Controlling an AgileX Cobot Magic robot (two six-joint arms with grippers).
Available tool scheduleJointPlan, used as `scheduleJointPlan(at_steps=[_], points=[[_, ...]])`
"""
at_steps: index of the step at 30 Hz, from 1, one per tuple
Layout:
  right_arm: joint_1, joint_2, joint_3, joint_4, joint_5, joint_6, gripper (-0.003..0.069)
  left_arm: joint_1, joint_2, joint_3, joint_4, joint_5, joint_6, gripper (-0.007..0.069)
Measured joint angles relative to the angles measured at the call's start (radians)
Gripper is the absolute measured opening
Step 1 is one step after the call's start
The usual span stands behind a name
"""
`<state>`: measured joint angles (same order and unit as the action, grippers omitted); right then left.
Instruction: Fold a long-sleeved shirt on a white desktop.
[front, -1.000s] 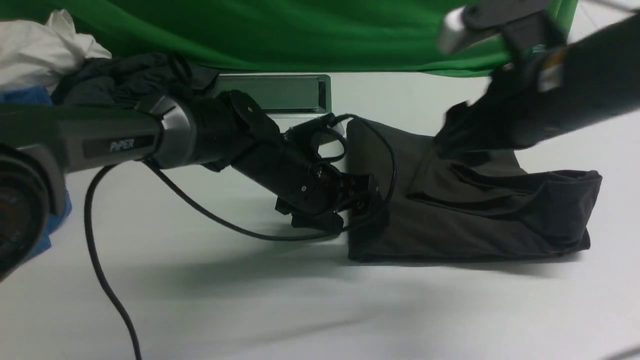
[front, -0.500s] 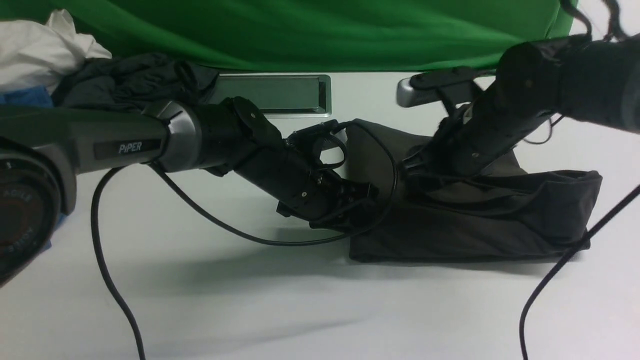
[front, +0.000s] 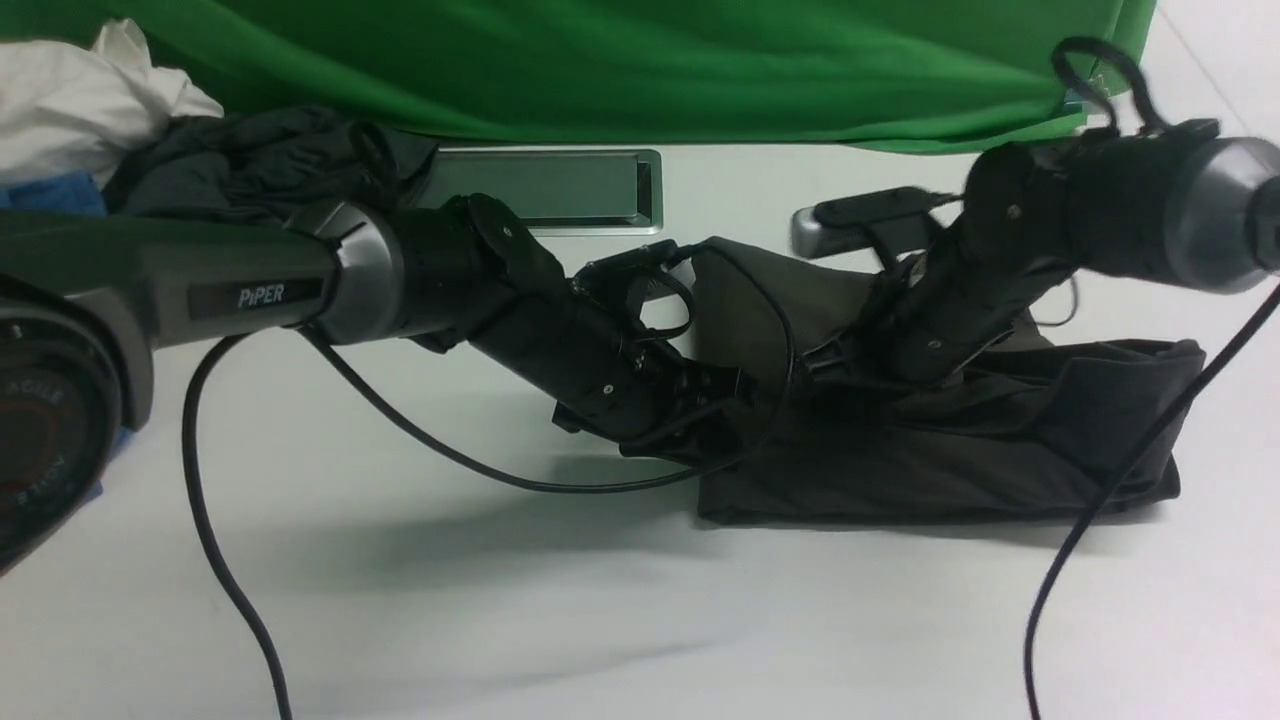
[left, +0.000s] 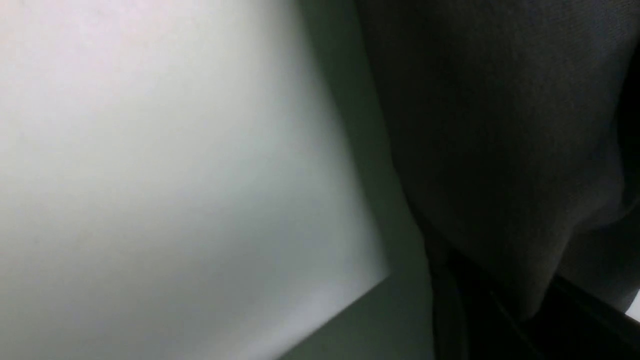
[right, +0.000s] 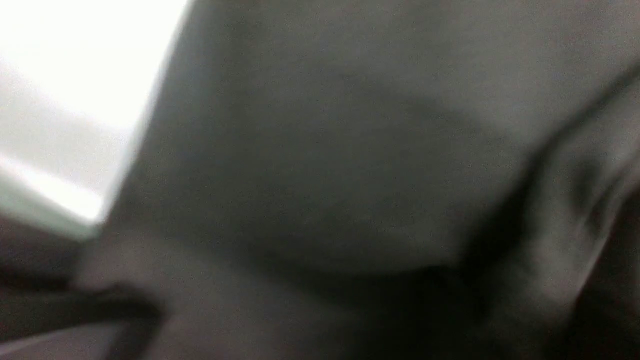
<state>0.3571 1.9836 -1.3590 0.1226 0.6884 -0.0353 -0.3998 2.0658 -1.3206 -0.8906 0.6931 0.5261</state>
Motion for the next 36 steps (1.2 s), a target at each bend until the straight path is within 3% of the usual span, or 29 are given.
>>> scheduleJointPlan(at_steps=[3, 8, 15, 17, 18, 20, 23, 31, 36], points=[[-0.079, -0.005, -0.017, -0.047, 0.009, 0.0, 0.005, 0.0, 0.0, 0.0, 0.005, 0.0, 0.0, 0.0077], [-0.226, -0.014, -0.051, -0.203, -0.007, 0.001, 0.0054, 0.0, 0.0, 0.0, 0.007, 0.0, 0.0, 0.0077], [-0.395, -0.02, -0.11, -0.263, -0.027, 0.046, 0.0176, 0.0, 0.0, 0.0, 0.008, 0.0, 0.0, 0.0077], [-0.43, -0.048, -0.126, -0.27, -0.004, 0.075, 0.0272, 0.0, 0.0, 0.0, 0.009, 0.0, 0.0, 0.0077], [-0.432, -0.051, -0.126, -0.27, -0.003, 0.075, 0.0272, 0.0, 0.0, 0.0, 0.009, 0.0, 0.0, 0.0077], [-0.44, -0.113, -0.129, -0.273, 0.007, 0.101, 0.0378, 0.001, 0.0, 0.0, 0.009, 0.0, 0.0, 0.0077], [-0.432, -0.192, -0.129, -0.257, 0.009, 0.107, 0.0437, 0.011, 0.0, 0.0, 0.011, 0.003, 0.0, 0.0077], [-0.33, -0.353, -0.08, -0.036, -0.01, 0.049, 0.0411, 0.157, 0.0, 0.0, 0.018, 0.027, 0.002, 0.0077], [-0.147, -0.34, 0.067, 0.05, -0.143, -0.012, 0.0392, 0.326, 0.0, 0.0, 0.023, 0.072, 0.008, 0.0077]])
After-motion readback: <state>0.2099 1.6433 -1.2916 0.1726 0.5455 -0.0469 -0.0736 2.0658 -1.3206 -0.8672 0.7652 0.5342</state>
